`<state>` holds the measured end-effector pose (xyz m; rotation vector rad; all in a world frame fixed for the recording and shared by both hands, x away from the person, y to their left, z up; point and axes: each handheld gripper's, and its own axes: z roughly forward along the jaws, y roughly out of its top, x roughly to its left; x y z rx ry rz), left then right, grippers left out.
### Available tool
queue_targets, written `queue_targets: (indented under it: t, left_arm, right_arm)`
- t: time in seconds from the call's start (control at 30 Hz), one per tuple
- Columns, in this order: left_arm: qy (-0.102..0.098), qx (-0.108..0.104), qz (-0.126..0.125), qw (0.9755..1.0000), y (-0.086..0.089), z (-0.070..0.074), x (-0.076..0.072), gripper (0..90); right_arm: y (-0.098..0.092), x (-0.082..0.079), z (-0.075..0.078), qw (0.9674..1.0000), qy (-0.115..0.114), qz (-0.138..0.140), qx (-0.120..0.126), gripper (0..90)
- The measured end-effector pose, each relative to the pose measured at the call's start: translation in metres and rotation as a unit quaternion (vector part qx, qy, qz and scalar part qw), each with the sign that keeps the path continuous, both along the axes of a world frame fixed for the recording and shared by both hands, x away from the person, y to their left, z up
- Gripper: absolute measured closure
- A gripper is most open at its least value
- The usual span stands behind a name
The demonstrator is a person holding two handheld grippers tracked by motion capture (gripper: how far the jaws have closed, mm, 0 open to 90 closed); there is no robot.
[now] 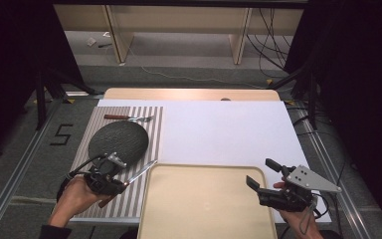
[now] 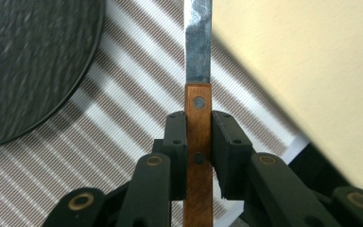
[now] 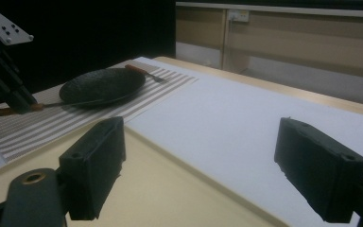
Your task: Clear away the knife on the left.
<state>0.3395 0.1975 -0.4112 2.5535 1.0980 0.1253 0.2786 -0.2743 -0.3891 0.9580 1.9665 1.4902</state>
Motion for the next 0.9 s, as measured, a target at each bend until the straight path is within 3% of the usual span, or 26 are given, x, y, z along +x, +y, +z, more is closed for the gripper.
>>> queue_targets:
  t: [0.1, 0.23, 0.33, 0.5, 0.73, 0.9]
  left_arm:
    - [-0.011, -0.007, -0.007, 0.9999, -0.014, 0.000, -0.004, 76.5]
    - [-0.009, -0.025, -0.022, 0.9994, -0.026, -0.001, -0.007, 76.5]
    - [-0.013, -0.019, -0.035, 0.9991, -0.037, -0.002, -0.010, 76.5]
    - [-0.012, -0.031, -0.053, 0.9981, -0.052, -0.003, -0.016, 76.5]
    - [-0.001, -0.032, -0.074, 0.9968, -0.071, -0.008, -0.021, 76.5]
    - [-0.006, -0.033, -0.087, 0.9957, -0.083, -0.007, -0.024, 76.5]
  right_arm:
    - [0.000, 0.000, 0.000, 1.0000, 0.000, 0.000, 0.000, 18.1]
    - [0.000, 0.000, 0.000, 1.0000, 0.000, 0.000, 0.000, 18.0]
    - [0.000, 0.000, 0.000, 1.0000, 0.000, 0.000, -0.001, 18.0]
    - [0.000, 0.000, 0.000, 1.0000, 0.000, 0.000, -0.001, 18.0]
    - [0.000, 0.000, 0.000, 1.0000, 0.000, 0.001, -0.002, 18.1]
    - [0.000, 0.000, 0.000, 1.0000, 0.000, 0.001, -0.002, 18.1]
